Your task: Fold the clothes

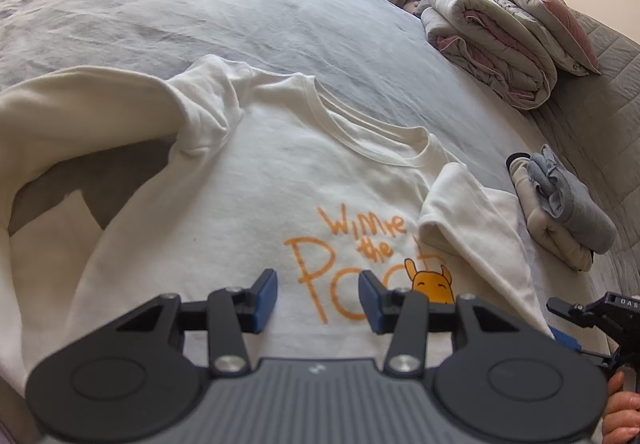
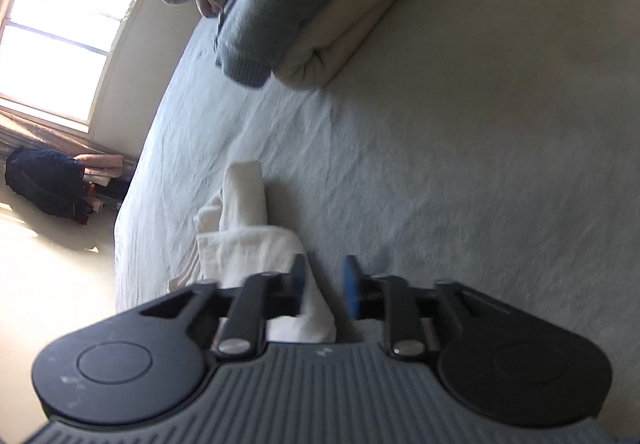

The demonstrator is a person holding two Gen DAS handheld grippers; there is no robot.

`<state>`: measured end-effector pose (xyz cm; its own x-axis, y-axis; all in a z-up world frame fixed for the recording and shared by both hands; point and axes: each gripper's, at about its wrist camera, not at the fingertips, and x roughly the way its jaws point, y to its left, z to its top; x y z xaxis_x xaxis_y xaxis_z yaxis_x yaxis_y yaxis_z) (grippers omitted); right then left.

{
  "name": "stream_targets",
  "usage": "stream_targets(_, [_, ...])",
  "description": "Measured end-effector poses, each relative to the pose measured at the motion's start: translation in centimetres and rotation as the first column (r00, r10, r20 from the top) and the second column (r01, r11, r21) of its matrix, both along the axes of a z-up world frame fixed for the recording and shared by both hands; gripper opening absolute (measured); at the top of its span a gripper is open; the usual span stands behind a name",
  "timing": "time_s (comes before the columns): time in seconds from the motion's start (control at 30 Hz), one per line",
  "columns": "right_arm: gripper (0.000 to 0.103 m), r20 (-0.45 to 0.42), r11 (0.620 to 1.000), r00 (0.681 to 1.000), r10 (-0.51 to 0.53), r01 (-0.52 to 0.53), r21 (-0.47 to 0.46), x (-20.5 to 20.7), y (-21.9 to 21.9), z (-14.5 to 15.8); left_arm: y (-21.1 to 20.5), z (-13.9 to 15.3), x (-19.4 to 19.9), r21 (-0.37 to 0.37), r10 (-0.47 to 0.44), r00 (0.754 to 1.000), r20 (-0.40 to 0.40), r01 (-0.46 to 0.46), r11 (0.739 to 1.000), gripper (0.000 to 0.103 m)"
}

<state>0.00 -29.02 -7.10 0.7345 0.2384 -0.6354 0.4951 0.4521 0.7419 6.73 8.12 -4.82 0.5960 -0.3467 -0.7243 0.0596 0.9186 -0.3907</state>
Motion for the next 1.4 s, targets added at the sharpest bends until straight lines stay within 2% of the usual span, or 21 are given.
stream_targets(0.03, [0.042, 0.002, 1.0, 1.0, 0.008, -0.008, 0.004, 0.2, 0.5, -0.1, 0.0, 0.0, 0.0, 0.001, 0.0, 1.0, 0.0, 0.0, 1.0, 0.046])
stream_targets(0.13, [0.042, 0.007, 0.999, 0.999, 0.035, -0.035, -0.008, 0.9, 1.7, -0.1, 0.0, -0.1, 0.0, 0.001, 0.0, 1.0, -0.001, 0.0, 1.0, 0.046])
stream_targets(0.23, [0.021, -0.003, 0.998, 0.999, 0.05, -0.05, -0.042, 1.9, 2.6, -0.1, 0.0, -0.1, 0.0, 0.001, -0.003, 1.0, -0.001, 0.003, 1.0, 0.046])
stream_targets(0.27, [0.019, -0.008, 0.997, 0.999, 0.049, -0.049, -0.059, 2.2, 2.8, 0.0, 0.0, -0.1, 0.0, -0.001, -0.003, 1.0, -0.002, 0.003, 1.0, 0.046])
stream_targets(0.43, [0.01, 0.013, 0.981, 1.0, 0.029, -0.025, -0.191, 2.4, 3.0, 1.1, 0.2, -0.1, 0.2, -0.015, -0.002, 1.0, -0.009, 0.002, 1.0, 0.046])
stream_targets(0.53, [0.009, 0.023, 0.963, 1.0, 0.005, 0.001, -0.27, 2.1, 2.1, 2.0, 0.3, -0.1, 0.2, -0.022, 0.0, 1.0, -0.012, -0.001, 1.0, 0.046])
stream_targets(0.67, [0.009, 0.028, 0.914, 0.999, -0.025, 0.034, -0.404, 1.6, 0.6, 3.3, 0.2, -0.1, 0.2, -0.021, 0.001, 1.0, -0.011, -0.001, 1.0, 0.046])
stream_targets(0.77, [0.009, 0.017, 0.849, 0.999, -0.049, 0.05, -0.526, 1.3, -0.8, 4.0, 0.2, -0.1, 0.1, -0.018, 0.001, 1.0, -0.01, -0.001, 1.0, 0.046])
stream_targets(0.87, [0.009, -0.001, 0.752, 0.997, -0.077, 0.057, -0.657, 1.3, -2.1, 4.5, 0.2, -0.1, 0.1, -0.016, 0.0, 1.0, -0.009, 0.0, 1.0, 0.046])
stream_targets(0.93, [0.009, -0.009, 0.671, 0.996, -0.088, 0.053, -0.74, 1.4, -3.1, 4.6, 0.2, -0.2, 0.2, -0.015, 0.0, 1.0, -0.008, 0.0, 1.0, 0.046])
stream_targets(1.03, [0.009, -0.021, 0.526, 0.995, -0.101, 0.036, -0.85, 2.1, -4.5, 4.1, 0.2, -0.2, 0.2, -0.013, -0.001, 1.0, -0.006, 0.0, 1.0, 0.046])
stream_targets(1.13, [0.009, -0.04, 0.405, 0.992, -0.117, 0.01, -0.914, 2.5, -6.2, 3.3, 0.1, -0.2, 0.1, -0.009, -0.001, 1.0, -0.003, 0.001, 1.0, 0.046])
stream_targets(1.3, [0.008, -0.097, 0.267, 0.985, -0.142, -0.057, -0.962, 3.5, -9.2, 0.6, -0.2, -0.2, 0.0, 0.016, -0.013, 1.0, 0.01, 0.013, 1.0, 0.046])
stream_targets(1.4, [0.008, -0.101, 0.251, 0.978, -0.184, -0.052, -0.966, 3.3, -11.0, -0.1, -0.3, -0.2, 0.0, 0.025, -0.018, 1.0, 0.014, 0.018, 1.0, 0.046])
